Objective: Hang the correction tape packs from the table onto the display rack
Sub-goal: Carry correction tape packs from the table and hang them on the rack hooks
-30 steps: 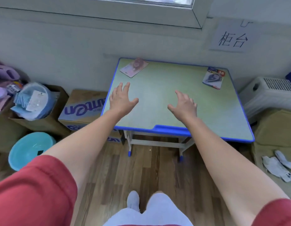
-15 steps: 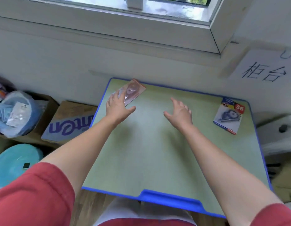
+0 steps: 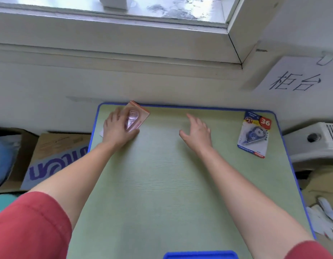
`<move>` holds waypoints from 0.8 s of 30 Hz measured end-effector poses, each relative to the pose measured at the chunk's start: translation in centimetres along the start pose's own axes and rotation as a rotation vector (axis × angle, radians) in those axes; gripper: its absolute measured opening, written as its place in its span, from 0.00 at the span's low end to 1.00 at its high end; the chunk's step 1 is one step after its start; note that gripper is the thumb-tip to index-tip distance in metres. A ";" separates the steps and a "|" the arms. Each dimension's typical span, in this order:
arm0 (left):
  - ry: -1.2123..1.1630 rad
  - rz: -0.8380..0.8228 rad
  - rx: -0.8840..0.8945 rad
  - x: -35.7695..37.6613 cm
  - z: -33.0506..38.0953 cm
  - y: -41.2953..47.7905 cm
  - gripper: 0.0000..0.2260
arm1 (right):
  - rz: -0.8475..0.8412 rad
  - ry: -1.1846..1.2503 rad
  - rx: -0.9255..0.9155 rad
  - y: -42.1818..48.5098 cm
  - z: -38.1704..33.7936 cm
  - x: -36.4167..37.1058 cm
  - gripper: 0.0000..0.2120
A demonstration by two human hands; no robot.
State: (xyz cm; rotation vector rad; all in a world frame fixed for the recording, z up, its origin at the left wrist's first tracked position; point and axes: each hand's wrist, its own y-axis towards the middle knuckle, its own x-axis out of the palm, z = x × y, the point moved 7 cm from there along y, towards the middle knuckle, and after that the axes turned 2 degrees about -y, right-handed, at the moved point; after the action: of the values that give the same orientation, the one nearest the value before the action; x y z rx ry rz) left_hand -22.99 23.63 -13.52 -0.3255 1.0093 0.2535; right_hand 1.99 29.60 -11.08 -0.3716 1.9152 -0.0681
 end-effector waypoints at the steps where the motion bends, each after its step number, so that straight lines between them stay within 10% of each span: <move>1: 0.012 0.022 0.019 -0.2 -0.2 -0.1 0.34 | 0.003 0.004 0.004 0.0 0.0 0.1 0.31; 24: -0.051 0.070 0.184 5.1 12.9 -2.4 0.25 | 0.120 -0.124 0.547 -1.8 17.0 -4.7 0.44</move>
State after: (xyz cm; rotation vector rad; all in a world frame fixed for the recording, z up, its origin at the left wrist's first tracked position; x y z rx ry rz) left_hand -9.41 26.66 -11.19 -0.1162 0.9871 0.2292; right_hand 19.56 31.47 -12.73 0.1061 1.7095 -0.4676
